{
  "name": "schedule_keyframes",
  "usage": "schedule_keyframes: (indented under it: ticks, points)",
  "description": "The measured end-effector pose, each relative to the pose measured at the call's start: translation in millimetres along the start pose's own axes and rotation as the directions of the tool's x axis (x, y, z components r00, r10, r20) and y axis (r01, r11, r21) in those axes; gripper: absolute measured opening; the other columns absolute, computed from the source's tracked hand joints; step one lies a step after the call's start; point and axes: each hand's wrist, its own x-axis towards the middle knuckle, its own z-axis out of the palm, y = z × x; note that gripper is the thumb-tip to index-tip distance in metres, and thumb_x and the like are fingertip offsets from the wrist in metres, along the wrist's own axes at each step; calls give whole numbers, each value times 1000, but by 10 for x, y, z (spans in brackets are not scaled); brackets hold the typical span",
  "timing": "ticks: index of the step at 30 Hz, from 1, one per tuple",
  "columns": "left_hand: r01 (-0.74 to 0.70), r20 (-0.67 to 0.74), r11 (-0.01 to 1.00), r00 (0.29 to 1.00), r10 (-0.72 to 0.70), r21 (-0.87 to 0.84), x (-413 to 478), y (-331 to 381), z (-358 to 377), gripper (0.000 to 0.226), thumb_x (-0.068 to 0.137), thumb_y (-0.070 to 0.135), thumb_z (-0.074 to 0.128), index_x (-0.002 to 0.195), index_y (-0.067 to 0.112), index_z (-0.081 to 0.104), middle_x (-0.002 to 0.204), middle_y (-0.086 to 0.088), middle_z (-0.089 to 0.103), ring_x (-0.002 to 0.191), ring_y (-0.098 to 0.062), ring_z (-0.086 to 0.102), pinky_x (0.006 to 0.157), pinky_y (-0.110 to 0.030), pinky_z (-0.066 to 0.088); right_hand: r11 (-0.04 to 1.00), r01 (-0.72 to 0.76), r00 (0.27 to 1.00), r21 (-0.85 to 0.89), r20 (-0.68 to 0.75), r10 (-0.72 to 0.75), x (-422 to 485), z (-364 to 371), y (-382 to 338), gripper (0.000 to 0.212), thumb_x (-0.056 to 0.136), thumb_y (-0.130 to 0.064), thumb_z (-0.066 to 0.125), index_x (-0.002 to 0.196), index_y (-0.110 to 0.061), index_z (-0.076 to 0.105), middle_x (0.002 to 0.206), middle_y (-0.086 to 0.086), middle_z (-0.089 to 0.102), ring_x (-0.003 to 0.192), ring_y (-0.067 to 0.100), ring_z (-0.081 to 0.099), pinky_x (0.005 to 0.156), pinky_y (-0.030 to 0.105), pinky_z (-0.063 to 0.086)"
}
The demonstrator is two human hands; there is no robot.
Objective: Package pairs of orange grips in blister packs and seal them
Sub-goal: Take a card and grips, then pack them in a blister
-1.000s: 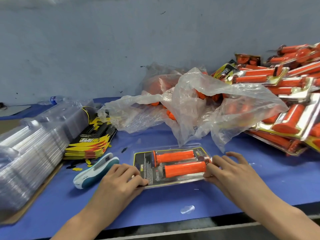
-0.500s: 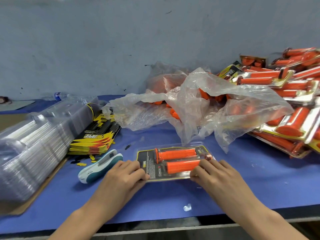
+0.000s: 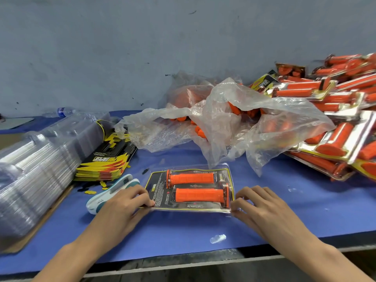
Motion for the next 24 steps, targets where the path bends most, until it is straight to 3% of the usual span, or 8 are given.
schedule_keyframes:
  ticks: [6, 9, 12, 19, 24]
  points:
    - [-34, 22, 986, 999, 31, 161, 109, 161, 68, 26, 89, 39, 47, 91, 21, 67, 92, 7, 60, 83, -20, 63, 80, -29, 38, 996, 85, 996, 20, 40, -86, 21, -30, -28, 17, 95, -31, 53, 85, -26, 66, 92, -12, 63, 85, 15, 62, 73, 28, 49]
    - [-137, -19, 978, 990, 142, 158, 218, 437, 138, 23, 89, 37, 52, 90, 22, 70, 89, 6, 62, 80, -18, 63, 78, -27, 40, 996, 85, 996, 27, 26, -85, 44, -28, -62, 18, 95, -32, 53, 85, -26, 67, 92, -12, 64, 87, 14, 63, 74, 29, 51]
    - [-241, -46, 952, 966, 254, 190, 335, 755, 271, 18, 91, 32, 55, 87, 23, 70, 84, 6, 62, 75, -16, 60, 70, -27, 43, 995, 92, 996, 26, 19, -93, 58, -32, -85, 20, 96, -32, 52, 84, -26, 67, 90, -12, 64, 84, 14, 63, 74, 29, 50]
    - [-255, -126, 952, 952, 277, 168, 480, 1018, 399, 11, 93, 26, 61, 91, 23, 71, 83, 5, 61, 74, -18, 58, 67, -31, 49, 999, 12, 1000, 34, 2, -12, 12, -15, -131, 18, 98, -30, 51, 92, -25, 67, 91, -9, 62, 75, 18, 59, 73, 31, 48]
    - [-286, -119, 944, 944, 307, 165, 505, 1025, 475, 11, 95, 28, 62, 91, 23, 69, 84, 5, 61, 76, -18, 58, 68, -32, 49, 999, -44, 999, 5, -9, 44, 50, -6, -262, 17, 97, -31, 52, 89, -27, 67, 80, -7, 56, 66, 19, 51, 66, 31, 41]
